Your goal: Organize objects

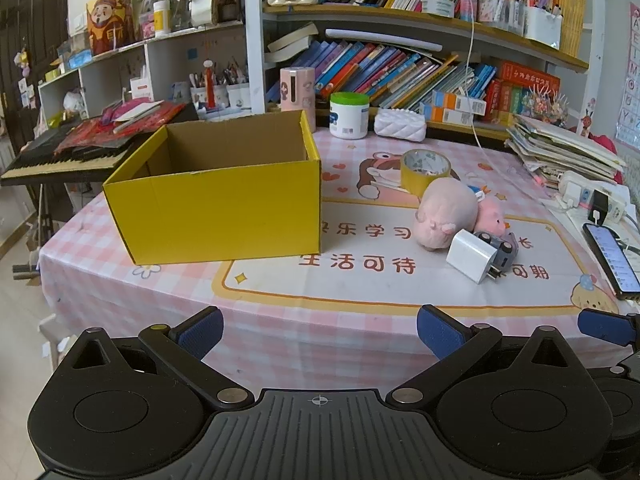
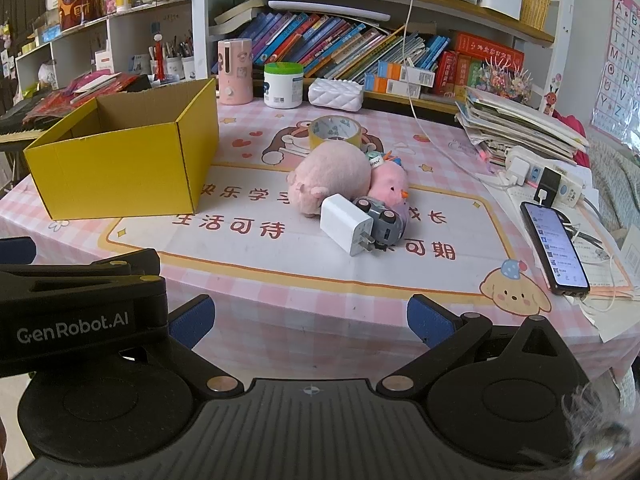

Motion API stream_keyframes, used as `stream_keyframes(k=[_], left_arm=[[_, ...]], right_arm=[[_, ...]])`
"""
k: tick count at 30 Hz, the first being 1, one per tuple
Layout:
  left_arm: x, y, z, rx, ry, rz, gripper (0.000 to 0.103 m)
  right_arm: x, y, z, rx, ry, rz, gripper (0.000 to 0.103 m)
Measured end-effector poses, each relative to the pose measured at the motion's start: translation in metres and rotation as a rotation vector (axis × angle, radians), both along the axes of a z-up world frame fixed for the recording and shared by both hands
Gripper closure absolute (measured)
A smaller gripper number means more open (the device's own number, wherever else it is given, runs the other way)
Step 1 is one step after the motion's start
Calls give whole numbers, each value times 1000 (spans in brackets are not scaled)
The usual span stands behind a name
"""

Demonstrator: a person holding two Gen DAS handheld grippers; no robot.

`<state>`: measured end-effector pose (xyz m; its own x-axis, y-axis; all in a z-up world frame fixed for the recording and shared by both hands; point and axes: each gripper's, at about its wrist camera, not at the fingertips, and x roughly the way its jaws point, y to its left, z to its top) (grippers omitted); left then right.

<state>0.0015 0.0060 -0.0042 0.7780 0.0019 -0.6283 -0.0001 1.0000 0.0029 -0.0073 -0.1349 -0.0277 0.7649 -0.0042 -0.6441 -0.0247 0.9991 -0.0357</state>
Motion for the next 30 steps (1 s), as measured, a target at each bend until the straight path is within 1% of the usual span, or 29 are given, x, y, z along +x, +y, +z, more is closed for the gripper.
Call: stream_keyframes(k=[30], left_arm=[[-1,1,1,-2,3,0,0]], right_arm=[[0,2,2,-1,2,0,0]])
